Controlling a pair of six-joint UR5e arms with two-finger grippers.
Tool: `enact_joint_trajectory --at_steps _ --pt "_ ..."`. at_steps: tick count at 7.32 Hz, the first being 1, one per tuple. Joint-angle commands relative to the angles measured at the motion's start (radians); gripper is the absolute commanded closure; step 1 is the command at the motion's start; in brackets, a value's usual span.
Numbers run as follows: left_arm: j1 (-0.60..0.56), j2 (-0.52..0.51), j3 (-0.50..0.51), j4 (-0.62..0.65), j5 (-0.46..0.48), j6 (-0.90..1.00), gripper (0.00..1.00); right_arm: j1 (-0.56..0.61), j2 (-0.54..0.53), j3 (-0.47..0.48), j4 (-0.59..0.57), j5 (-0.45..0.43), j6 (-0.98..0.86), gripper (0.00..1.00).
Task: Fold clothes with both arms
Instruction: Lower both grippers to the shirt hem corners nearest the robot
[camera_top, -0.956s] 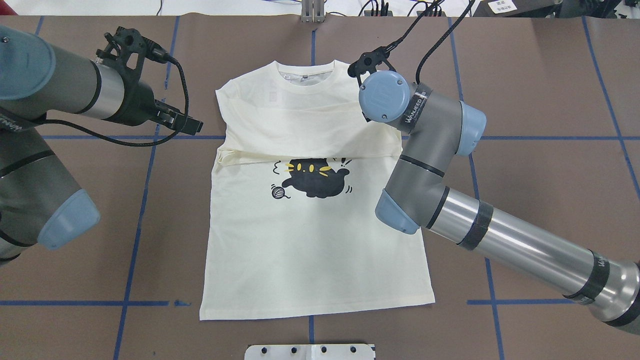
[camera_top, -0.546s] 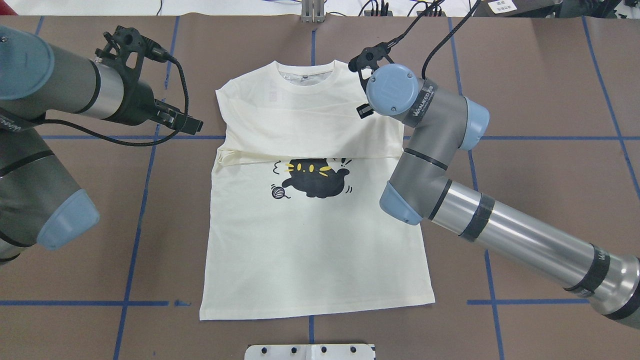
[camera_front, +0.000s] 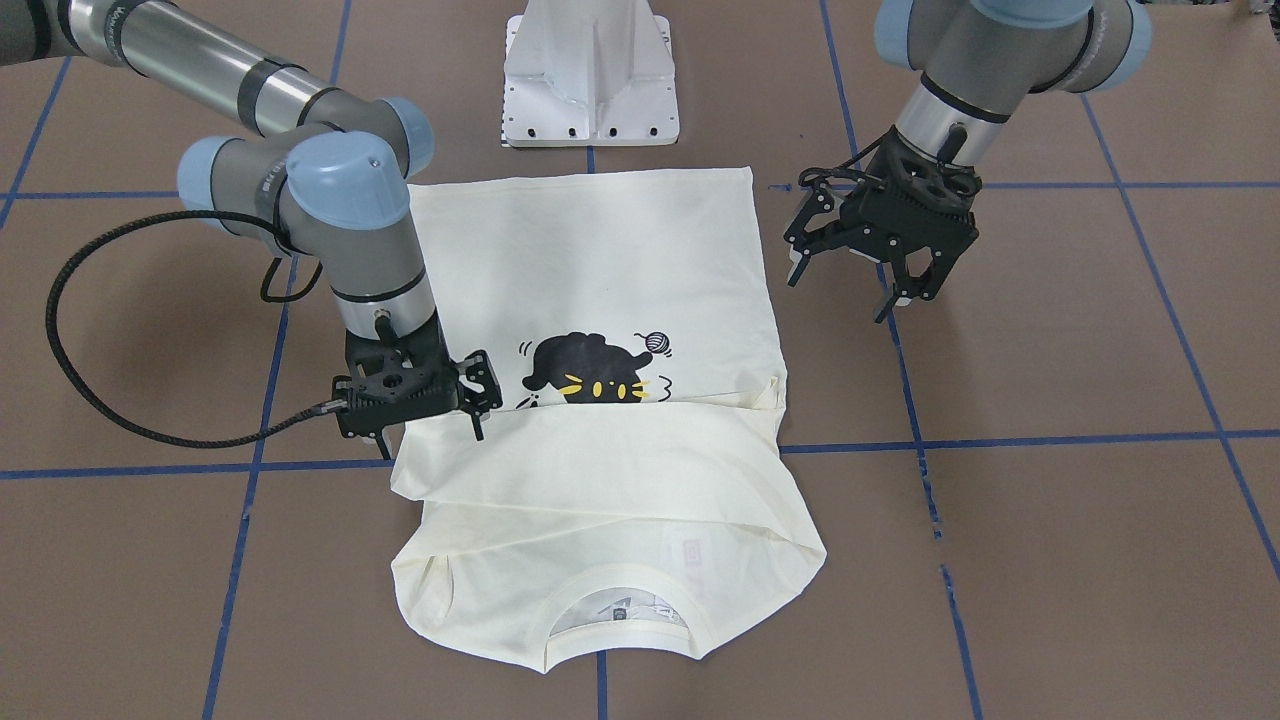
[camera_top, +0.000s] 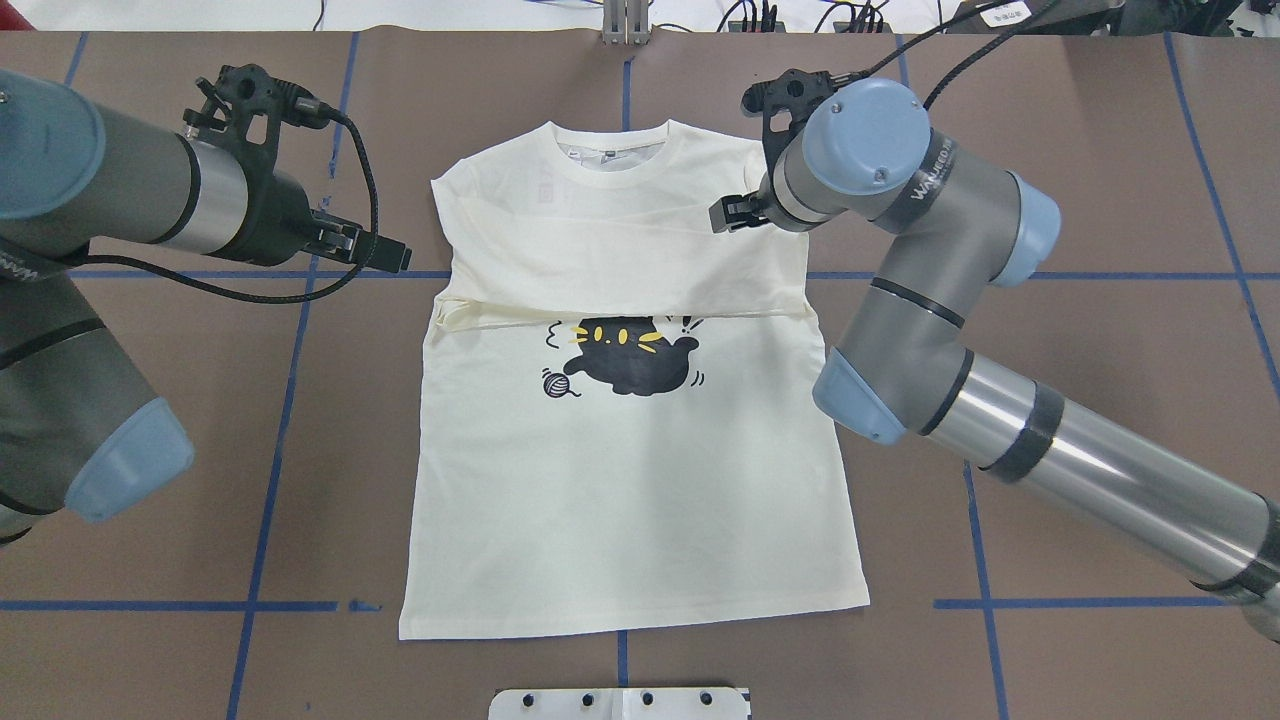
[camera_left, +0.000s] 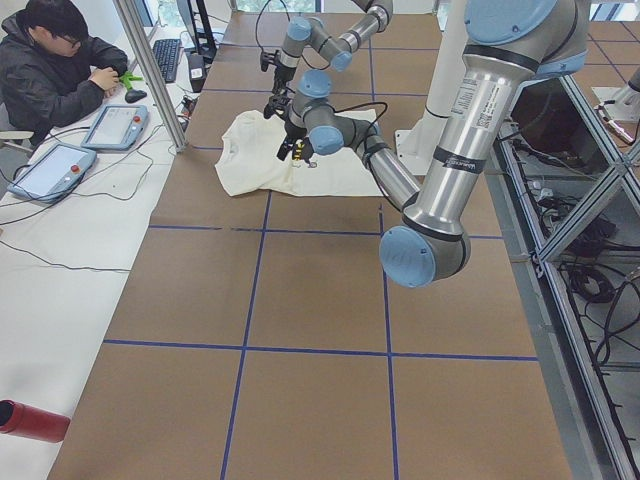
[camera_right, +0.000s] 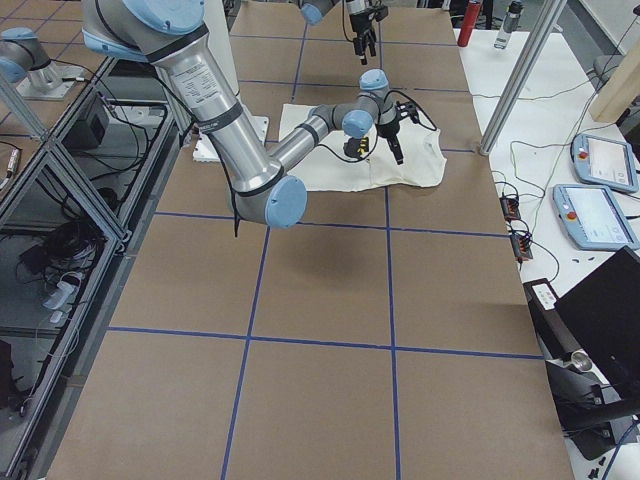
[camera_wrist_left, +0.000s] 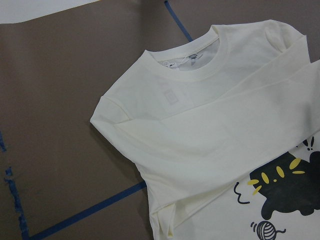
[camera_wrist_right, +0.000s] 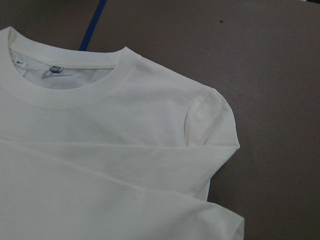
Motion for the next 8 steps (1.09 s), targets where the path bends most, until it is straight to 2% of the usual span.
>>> enact_joint_trajectory --at_steps 1,2,3,4,5,6,7,8 --pt "0.149 0.034 -0.083 -0.003 0.123 -0.297 0.07 -0.080 -0.247 0.327 -0.001 0.017 0.315 0.00" --pt "0.221 0.040 -0.108 -0.003 0.171 -0.442 0.15 -0.151 -0.372 0.464 0.001 -0.008 0.414 0.00" --pt "0.334 0.071 -0.128 -0.003 0.291 -0.554 0.15 -0.270 -0.482 0.566 0.002 -0.114 0.480 0.00" --pt "0.428 0.083 -0.138 -0.004 0.371 -0.666 0.15 -0.358 -0.523 0.612 0.048 -0.179 0.603 0.00" --pt "0.495 0.090 -0.145 -0.004 0.415 -0.740 0.16 -0.431 -0.584 0.614 0.156 -0.239 0.664 0.01" --pt "0.564 0.112 -0.146 -0.006 0.468 -0.820 0.21 -0.499 -0.677 0.614 0.305 -0.331 0.703 0.01" --pt "0.621 0.181 -0.145 -0.077 0.520 -0.901 0.34 -0.536 -0.737 0.614 0.340 -0.382 0.743 0.01" --pt "0.681 0.286 -0.140 -0.201 0.592 -0.943 0.38 -0.549 -0.741 0.614 0.340 -0.410 0.751 0.01"
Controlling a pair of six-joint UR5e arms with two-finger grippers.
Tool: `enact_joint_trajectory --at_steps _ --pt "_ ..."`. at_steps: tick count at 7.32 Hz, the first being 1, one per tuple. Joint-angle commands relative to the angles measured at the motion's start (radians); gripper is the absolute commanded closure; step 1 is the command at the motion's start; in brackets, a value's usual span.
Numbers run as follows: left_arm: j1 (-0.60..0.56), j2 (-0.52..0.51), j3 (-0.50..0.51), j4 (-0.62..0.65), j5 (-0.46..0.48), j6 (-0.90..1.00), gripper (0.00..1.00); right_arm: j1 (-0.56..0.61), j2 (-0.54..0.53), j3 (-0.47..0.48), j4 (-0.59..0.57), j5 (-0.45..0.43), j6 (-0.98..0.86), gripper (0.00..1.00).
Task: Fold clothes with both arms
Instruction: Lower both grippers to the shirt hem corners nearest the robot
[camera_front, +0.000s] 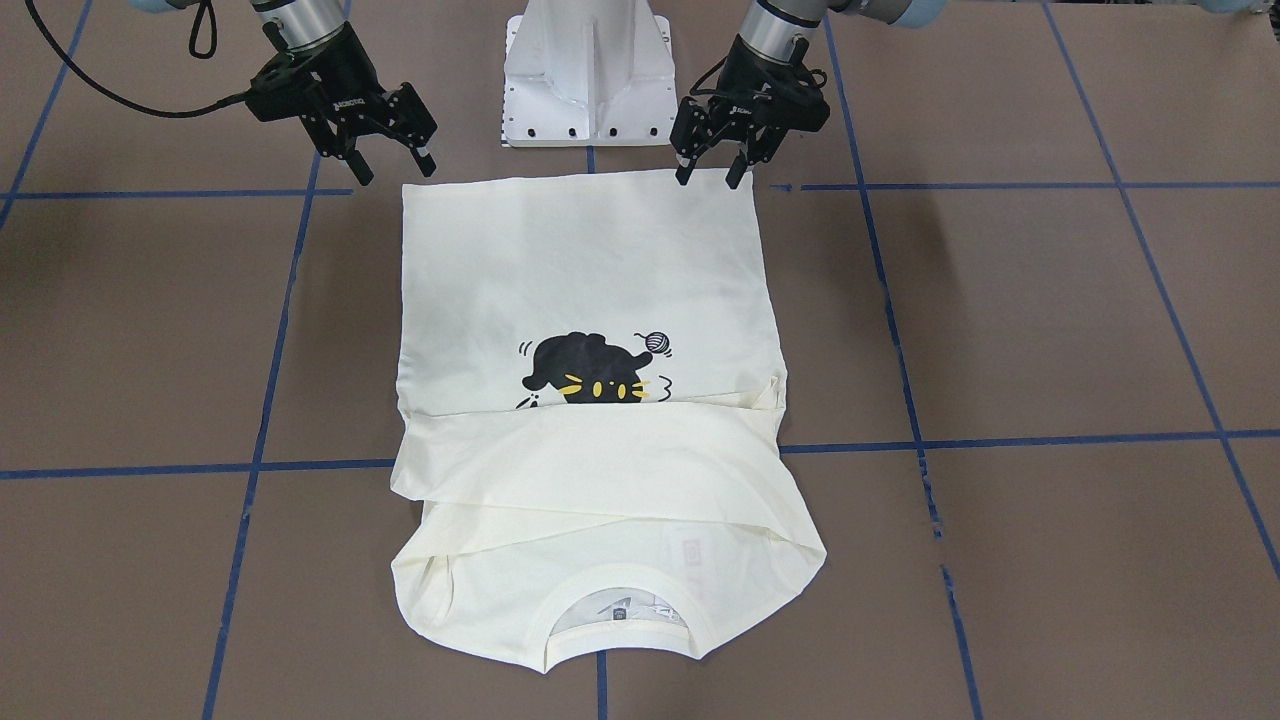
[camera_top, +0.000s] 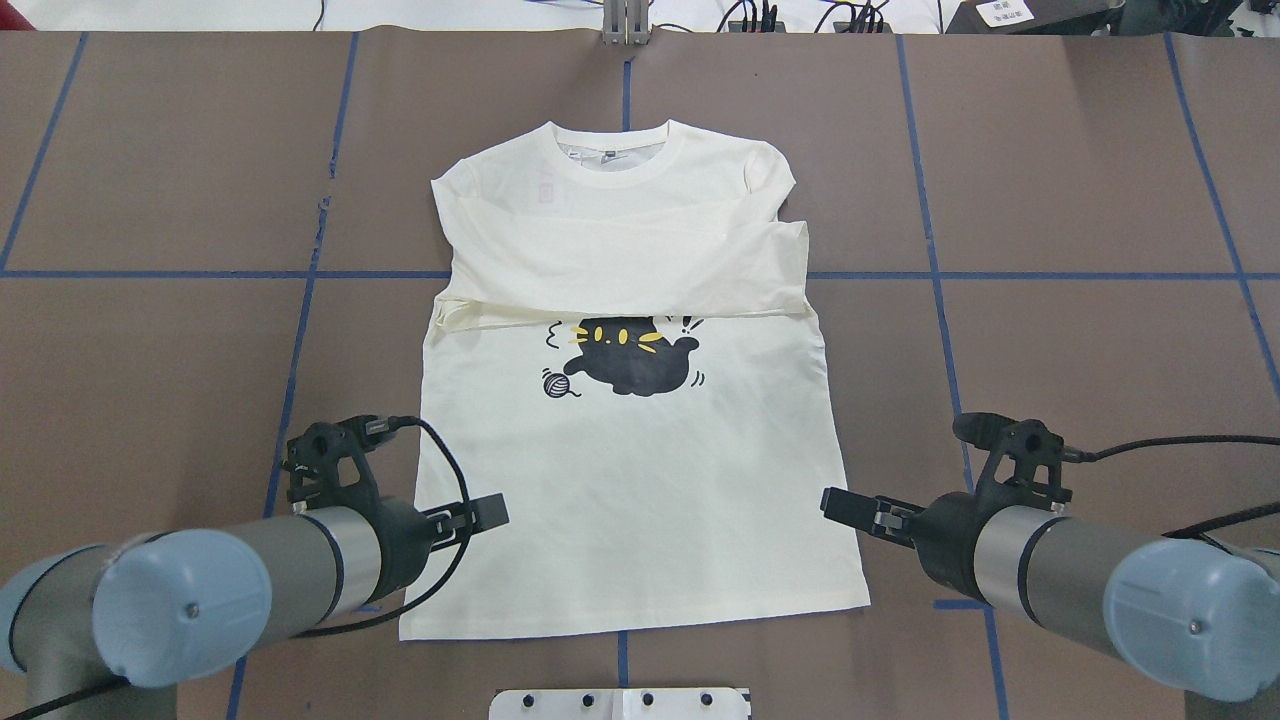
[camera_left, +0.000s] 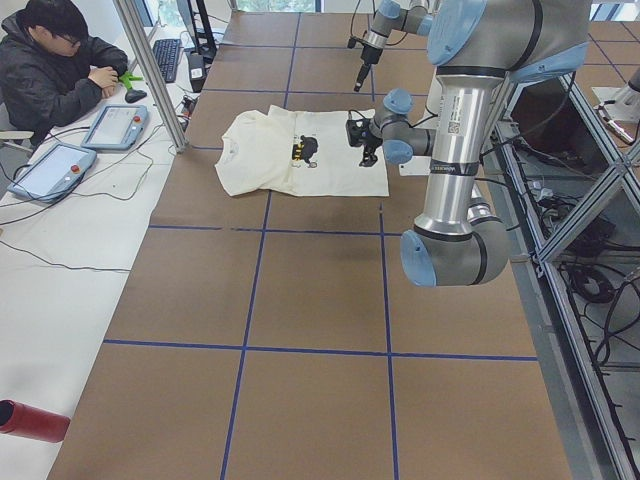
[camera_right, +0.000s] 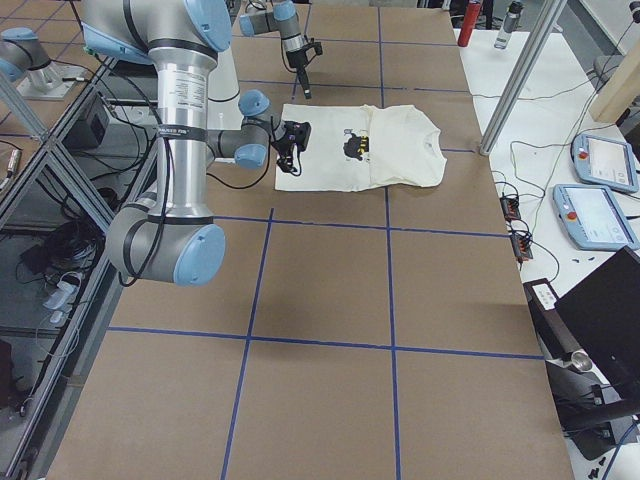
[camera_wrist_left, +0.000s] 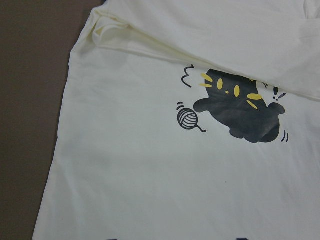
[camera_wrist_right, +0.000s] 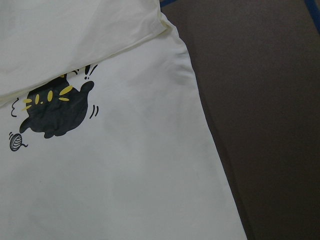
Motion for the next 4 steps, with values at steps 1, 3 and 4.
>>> enact_joint_trajectory --at_steps 1,3,4 --pt "0.123 0.181 0.009 -0.173 0.123 -0.108 0.38 -0.037 -0.037 0.001 0.038 -0.055 0.032 0.01" --pt "0.152 0.180 0.044 -0.164 0.131 -0.136 0.39 -0.037 -0.037 0.001 0.038 -0.061 0.031 0.01" --pt "0.154 0.176 0.052 -0.163 0.128 -0.133 0.40 -0.039 -0.037 0.001 0.038 -0.061 0.031 0.01"
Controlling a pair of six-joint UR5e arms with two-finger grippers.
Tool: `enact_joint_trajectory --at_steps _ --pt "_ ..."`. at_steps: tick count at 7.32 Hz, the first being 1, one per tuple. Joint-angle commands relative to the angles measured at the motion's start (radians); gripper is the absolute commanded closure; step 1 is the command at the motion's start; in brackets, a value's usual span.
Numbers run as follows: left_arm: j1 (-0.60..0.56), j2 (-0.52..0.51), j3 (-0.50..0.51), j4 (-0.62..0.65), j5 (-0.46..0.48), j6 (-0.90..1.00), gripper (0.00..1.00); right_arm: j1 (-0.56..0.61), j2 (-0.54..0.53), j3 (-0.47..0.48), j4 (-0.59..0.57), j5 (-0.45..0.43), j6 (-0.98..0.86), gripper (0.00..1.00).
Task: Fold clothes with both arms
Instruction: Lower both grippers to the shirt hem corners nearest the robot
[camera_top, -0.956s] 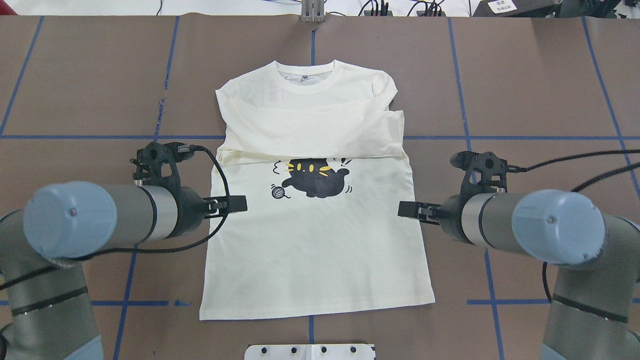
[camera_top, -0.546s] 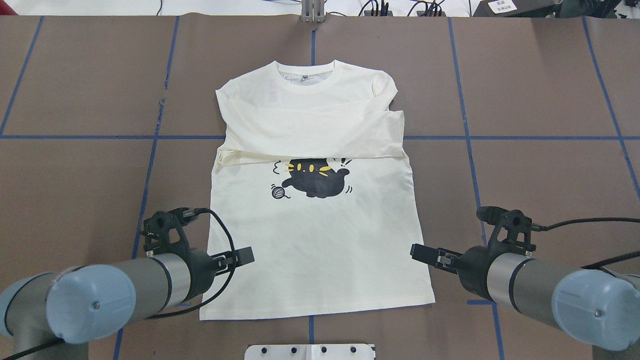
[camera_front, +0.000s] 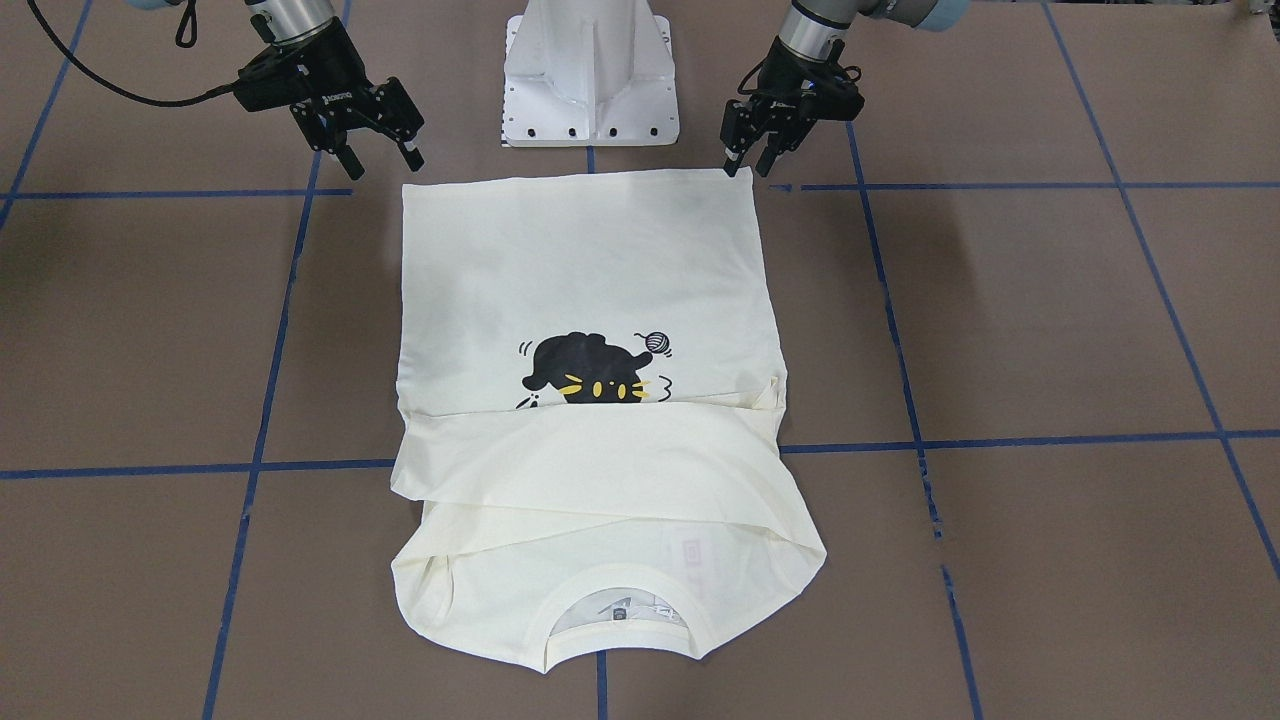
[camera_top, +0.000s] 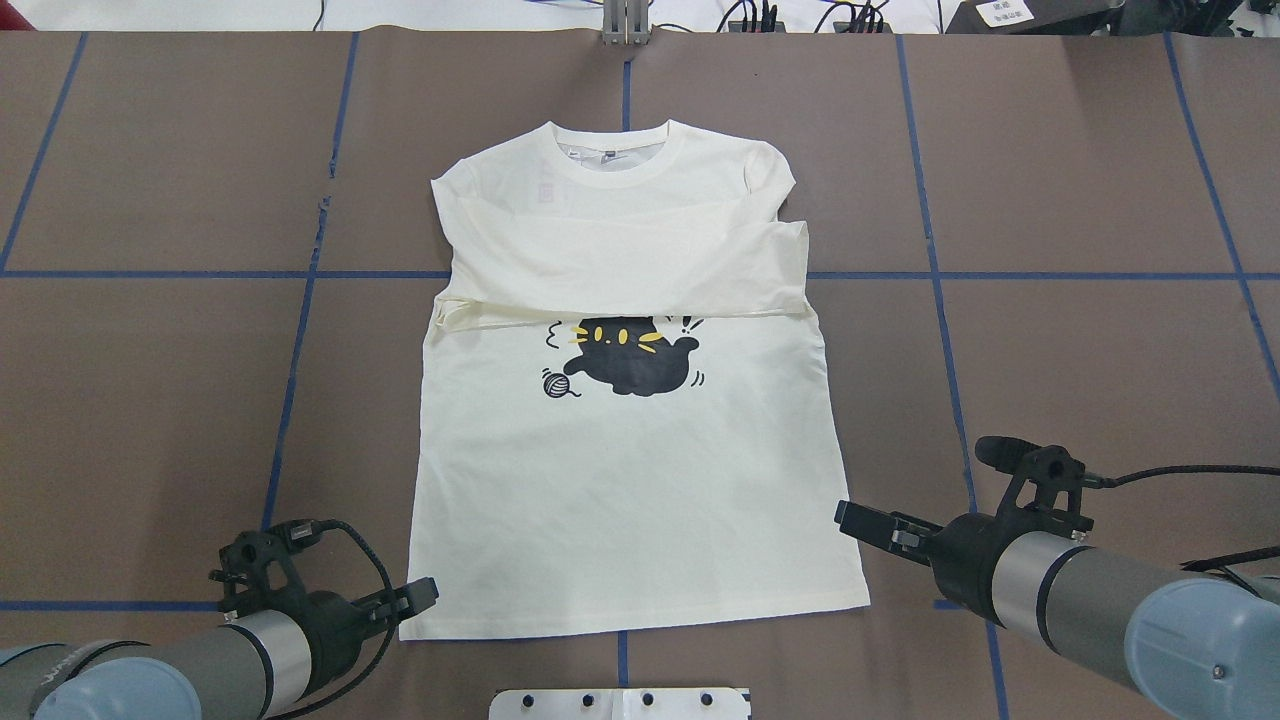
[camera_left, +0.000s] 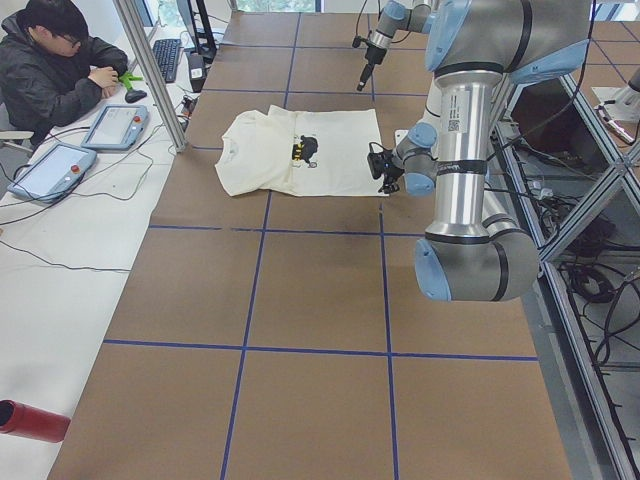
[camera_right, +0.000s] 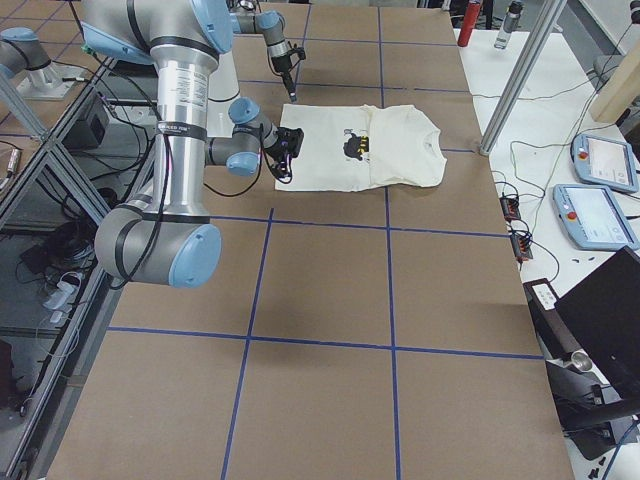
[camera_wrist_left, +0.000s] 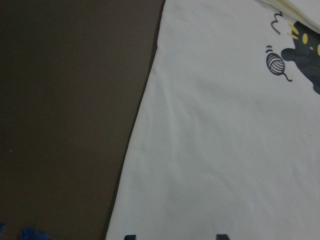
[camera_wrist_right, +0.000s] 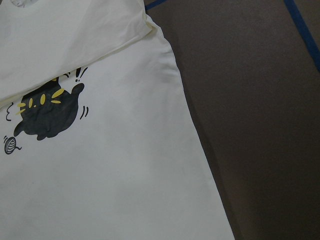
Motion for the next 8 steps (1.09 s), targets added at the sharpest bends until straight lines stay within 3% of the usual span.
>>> enact_joint_trajectory --at_steps 1,4,8 --pt "0.009 0.002 0.015 0.001 -0.003 0.007 0.41 -0.002 -0.001 0.000 0.001 -0.002 0.000 0.01" --pt "0.012 -0.018 0.009 0.090 -0.043 0.030 0.41 -0.003 -0.001 0.000 0.002 -0.002 0.000 0.00" --pt "0.021 -0.044 0.027 0.091 -0.046 0.032 0.44 -0.006 -0.001 0.000 0.005 -0.002 0.002 0.00"
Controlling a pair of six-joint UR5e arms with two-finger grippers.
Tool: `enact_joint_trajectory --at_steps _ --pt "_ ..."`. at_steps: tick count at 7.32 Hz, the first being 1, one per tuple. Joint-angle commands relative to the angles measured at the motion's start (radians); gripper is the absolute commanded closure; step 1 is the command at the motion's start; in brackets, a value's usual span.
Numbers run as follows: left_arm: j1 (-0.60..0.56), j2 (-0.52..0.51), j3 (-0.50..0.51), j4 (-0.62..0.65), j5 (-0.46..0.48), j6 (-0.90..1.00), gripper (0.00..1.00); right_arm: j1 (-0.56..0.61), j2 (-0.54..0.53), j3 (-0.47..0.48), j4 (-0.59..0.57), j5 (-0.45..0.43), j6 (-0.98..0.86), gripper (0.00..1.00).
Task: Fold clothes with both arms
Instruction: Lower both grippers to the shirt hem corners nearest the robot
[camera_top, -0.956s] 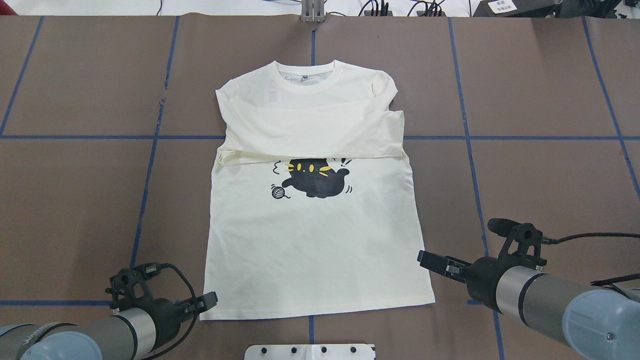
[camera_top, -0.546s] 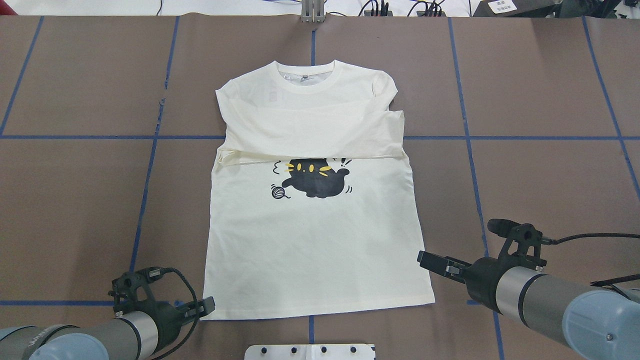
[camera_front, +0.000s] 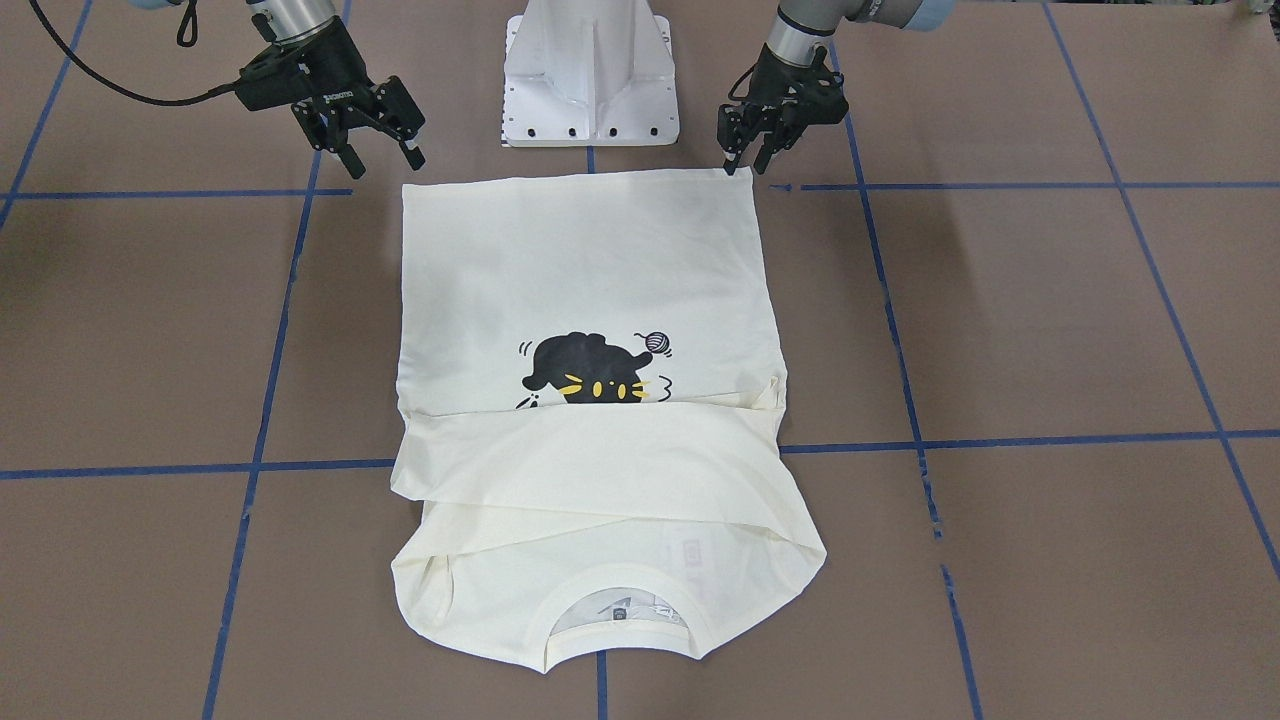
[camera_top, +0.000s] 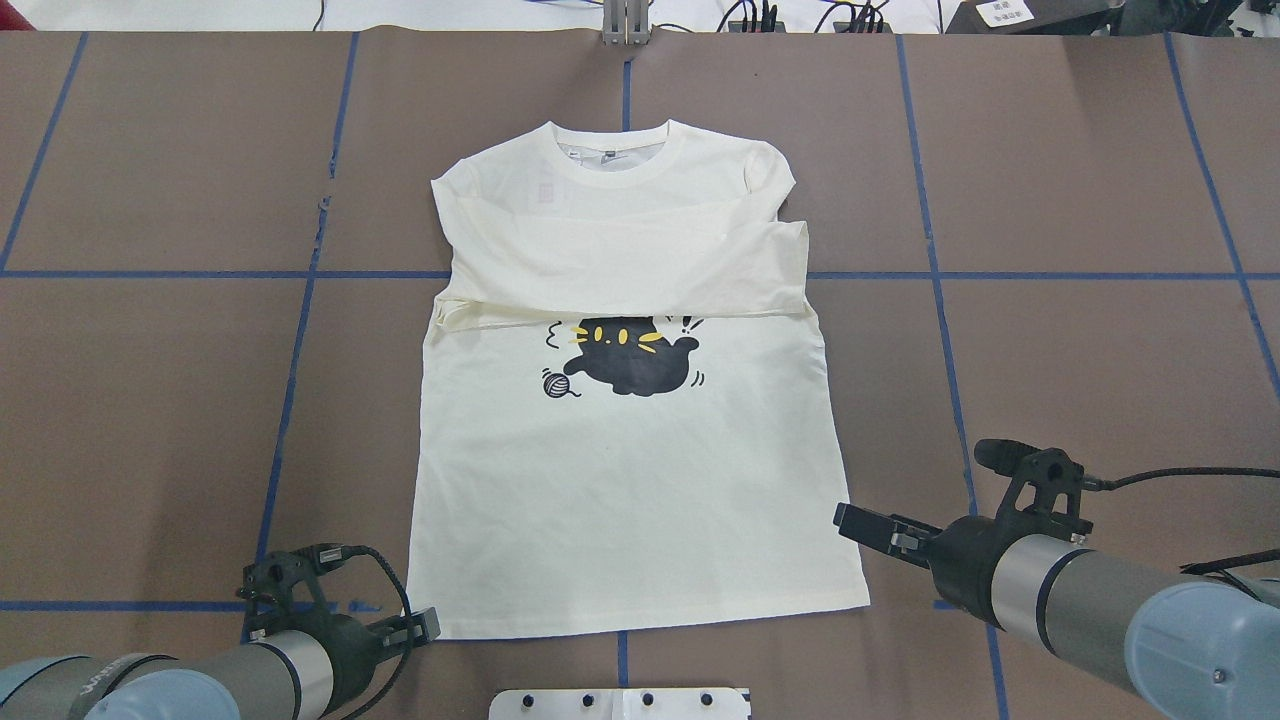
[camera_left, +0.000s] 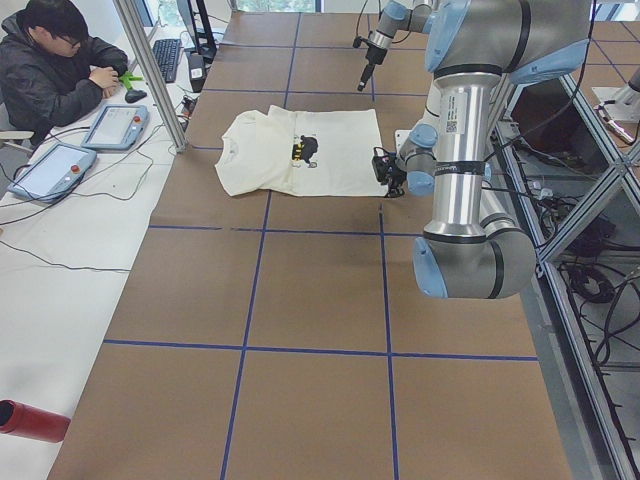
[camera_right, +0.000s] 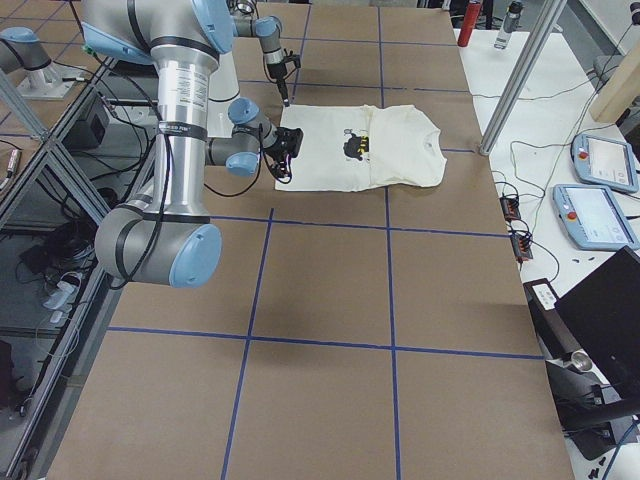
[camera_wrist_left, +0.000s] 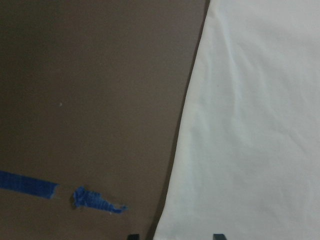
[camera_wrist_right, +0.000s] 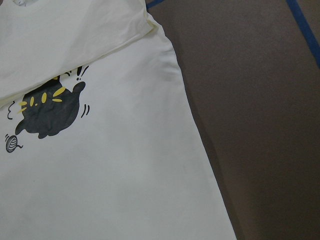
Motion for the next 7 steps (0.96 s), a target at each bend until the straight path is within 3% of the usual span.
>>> enact_joint_trajectory --at_steps 1,3,4,5,7 --pt "0.002 -0.006 0.015 -0.001 -0.001 0.000 0.45 -0.001 0.000 0.000 0.001 0.000 0.001 0.00" --pt "0.002 -0.012 0.015 -0.001 -0.004 0.002 0.50 -0.001 0.000 0.000 0.003 -0.002 0.001 0.00" --pt "0.002 -0.017 0.015 -0.002 -0.004 0.000 0.77 -0.001 0.000 0.000 0.003 -0.002 -0.001 0.00" --pt "0.002 -0.018 0.015 -0.002 -0.004 0.000 0.97 -0.001 0.000 0.000 0.003 -0.002 -0.001 0.00" --pt "0.002 -0.014 0.015 -0.001 0.000 0.000 1.00 -0.001 0.000 0.000 0.003 -0.002 -0.001 0.00"
